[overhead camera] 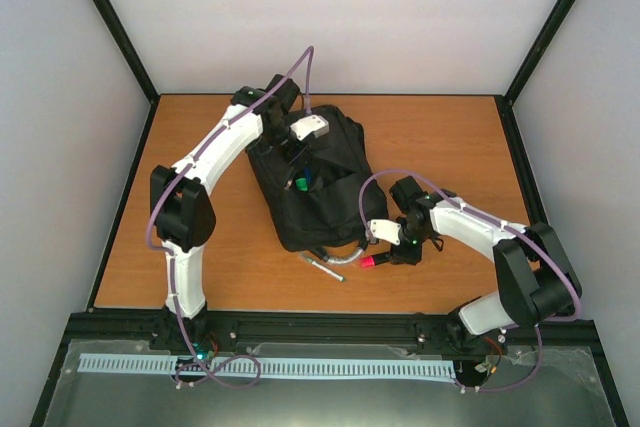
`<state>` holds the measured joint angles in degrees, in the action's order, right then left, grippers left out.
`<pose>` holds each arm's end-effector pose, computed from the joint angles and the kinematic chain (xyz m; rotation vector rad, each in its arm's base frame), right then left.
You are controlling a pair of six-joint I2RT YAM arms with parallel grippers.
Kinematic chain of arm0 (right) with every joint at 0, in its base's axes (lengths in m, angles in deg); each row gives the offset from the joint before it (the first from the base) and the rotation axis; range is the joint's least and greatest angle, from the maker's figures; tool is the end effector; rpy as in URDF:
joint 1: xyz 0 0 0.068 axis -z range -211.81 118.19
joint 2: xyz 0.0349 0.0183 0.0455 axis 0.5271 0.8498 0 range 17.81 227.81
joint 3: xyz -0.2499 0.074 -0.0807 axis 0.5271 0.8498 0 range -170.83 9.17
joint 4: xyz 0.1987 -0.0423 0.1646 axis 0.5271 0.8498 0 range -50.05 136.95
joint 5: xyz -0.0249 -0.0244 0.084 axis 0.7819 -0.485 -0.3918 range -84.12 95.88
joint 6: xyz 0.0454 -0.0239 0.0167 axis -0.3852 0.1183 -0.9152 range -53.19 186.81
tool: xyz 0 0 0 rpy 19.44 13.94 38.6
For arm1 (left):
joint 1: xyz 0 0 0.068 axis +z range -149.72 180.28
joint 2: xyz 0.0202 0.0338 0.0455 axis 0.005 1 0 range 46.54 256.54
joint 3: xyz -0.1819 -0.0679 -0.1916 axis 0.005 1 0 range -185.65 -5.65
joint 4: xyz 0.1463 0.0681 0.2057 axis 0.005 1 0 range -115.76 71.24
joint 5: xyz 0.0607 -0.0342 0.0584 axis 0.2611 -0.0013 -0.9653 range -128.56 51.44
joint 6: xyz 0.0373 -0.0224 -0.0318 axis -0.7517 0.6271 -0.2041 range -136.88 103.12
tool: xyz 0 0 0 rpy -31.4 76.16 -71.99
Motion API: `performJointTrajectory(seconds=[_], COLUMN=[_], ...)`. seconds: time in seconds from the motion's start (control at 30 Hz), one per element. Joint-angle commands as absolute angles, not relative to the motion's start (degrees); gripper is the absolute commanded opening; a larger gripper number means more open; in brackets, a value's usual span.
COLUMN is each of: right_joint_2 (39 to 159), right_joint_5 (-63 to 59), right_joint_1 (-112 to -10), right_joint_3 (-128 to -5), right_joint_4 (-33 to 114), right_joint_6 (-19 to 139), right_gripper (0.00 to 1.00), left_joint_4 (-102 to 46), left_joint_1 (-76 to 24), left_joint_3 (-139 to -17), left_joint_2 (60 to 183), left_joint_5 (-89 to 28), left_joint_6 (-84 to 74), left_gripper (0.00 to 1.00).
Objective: Pack the student bag
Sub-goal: Pick up the stationery from the center of the board.
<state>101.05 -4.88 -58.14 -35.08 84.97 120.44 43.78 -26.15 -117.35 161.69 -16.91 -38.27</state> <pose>0.2019 0.1073 0.1597 -1.9302 2.2791 0.2365 0.3628 -0.1951 0.2952 1.2130 2.5374 -0.5556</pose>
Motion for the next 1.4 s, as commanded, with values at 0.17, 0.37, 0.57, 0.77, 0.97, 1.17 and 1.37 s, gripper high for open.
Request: performJointTrajectory(seconds=[0.17,0.37,0.57,0.77,0.97,1.17,1.37], right_joint_2=[104.19,103.44,103.76,104.25,101.61,94.87,91.71], right_joint_5=[-4.74,-2.53,0.86,2.89,2.31,-2.20,-7.46], right_joint_1=[-60.25,-60.95,-61.58,-63.19,-63.63,-64.12,-64.33], right_joint_3=[-38.07,-36.13,-34.95,-35.03,-36.71,-41.74,-46.97], right_joint_4=[85.41,85.58,83.99,82.42,85.82,96.13,101.15], right_joint_6=[124.38,127.54,128.77,128.09,128.48,131.52,127.96], right_gripper=[0.48,0.43,0.41,0.36,0.20,0.15,0.12], left_joint_4=[44.01,44.02,44.00,44.16,44.02,44.05,43.70], left_joint_1=[-26.68,-26.70,-26.70,-26.70,-26.70,-26.70,-26.73], left_joint_3=[-121.26,-120.85,-121.18,-120.89,-121.24,-121.68,-122.50], left_joint_2=[160.77,160.36,160.58,160.64,161.02,161.57,161.68], left_joint_5=[-12.20,-12.54,-12.39,-12.21,-12.04,-11.96,-12.23], left_joint_6=[-38.41,-38.55,-38.59,-38.54,-38.44,-38.28,-37.67], left_gripper=[0.05,0.05,0.05,0.05,0.05,0.05,0.05])
